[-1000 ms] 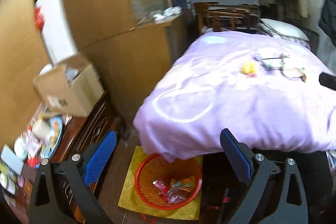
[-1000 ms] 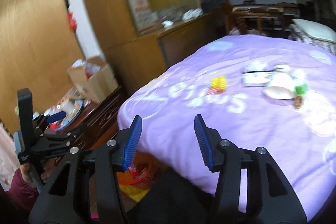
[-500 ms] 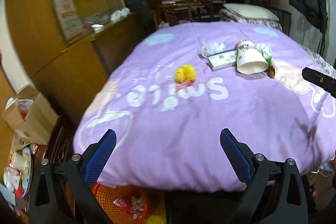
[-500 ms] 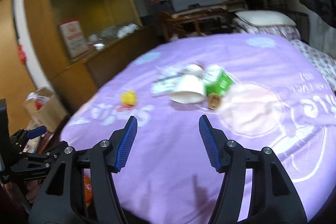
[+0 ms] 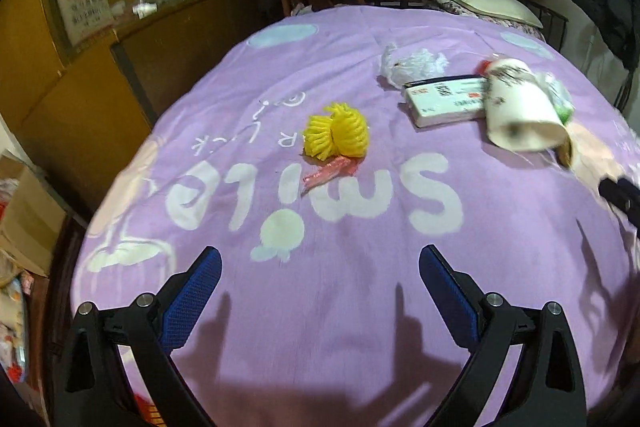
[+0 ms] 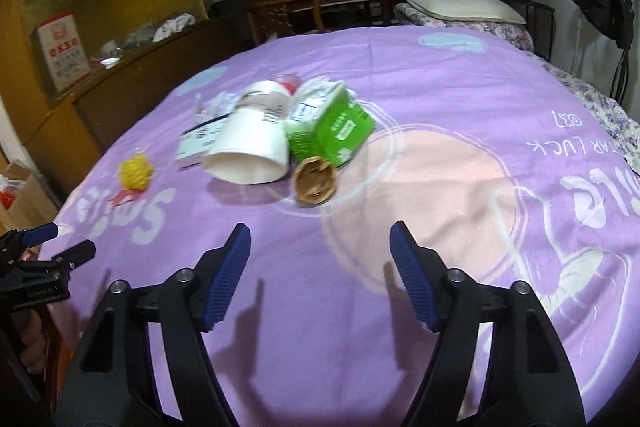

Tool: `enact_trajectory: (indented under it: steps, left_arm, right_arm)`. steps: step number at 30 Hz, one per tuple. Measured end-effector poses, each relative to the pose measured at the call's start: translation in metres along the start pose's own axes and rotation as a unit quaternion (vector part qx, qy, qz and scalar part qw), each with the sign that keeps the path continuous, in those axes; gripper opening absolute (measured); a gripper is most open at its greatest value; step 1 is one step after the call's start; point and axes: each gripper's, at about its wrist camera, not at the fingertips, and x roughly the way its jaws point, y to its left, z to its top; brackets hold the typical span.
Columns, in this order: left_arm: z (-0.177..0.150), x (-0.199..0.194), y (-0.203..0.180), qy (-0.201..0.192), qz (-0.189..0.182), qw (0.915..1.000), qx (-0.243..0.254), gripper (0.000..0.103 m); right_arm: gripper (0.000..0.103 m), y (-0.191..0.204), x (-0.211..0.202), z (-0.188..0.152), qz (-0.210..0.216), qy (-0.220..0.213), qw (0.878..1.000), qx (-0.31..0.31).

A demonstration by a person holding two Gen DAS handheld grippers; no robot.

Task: Collect trash
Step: 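Move both tools back over the yellow mesh and walnut shell, then grasp the yellow mesh with the left tool while the right tool grasps the walnut shell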

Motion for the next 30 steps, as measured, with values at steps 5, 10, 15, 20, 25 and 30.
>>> enact_trajectory:
  steps: [5,10,15,20,25,30]
  left_arm:
    - [0.028,0.027,0.014,0.008,-0.033,0.9985,-0.042,0.097]
    - [0.061,0.052,0.008,-0.001,-0.041,0.9978,-0.052,0.097]
    - [0.074,0.085,-0.005,-0.002,-0.023,0.9988,-0.042,0.097]
    - [0.075,0.105,0.000,0.022,-0.045,0.9972,-0.056,0.098]
    - [0.074,0.104,-0.003,0.020,-0.031,0.9981,-0.050,0.099]
    - [0.075,0.105,-0.001,0.020,-0.033,0.9979,-0.053,0.098]
  right_arm:
    - [0.072,-0.006,0.013,-0.001,0.021,0.019,0.999,0.019]
    - [0.073,-0.013,0.022,-0.001,0.037,0.037,0.998,0.039]
    - [0.074,-0.016,0.023,-0.003,0.047,0.039,0.997,0.049]
    - [0.078,-0.013,0.024,-0.003,0.050,0.043,0.997,0.047]
    - [0.078,-0.014,0.024,-0.002,0.051,0.040,0.997,0.049]
    - [0.079,-0.016,0.028,0.005,0.049,0.034,0.996,0.067]
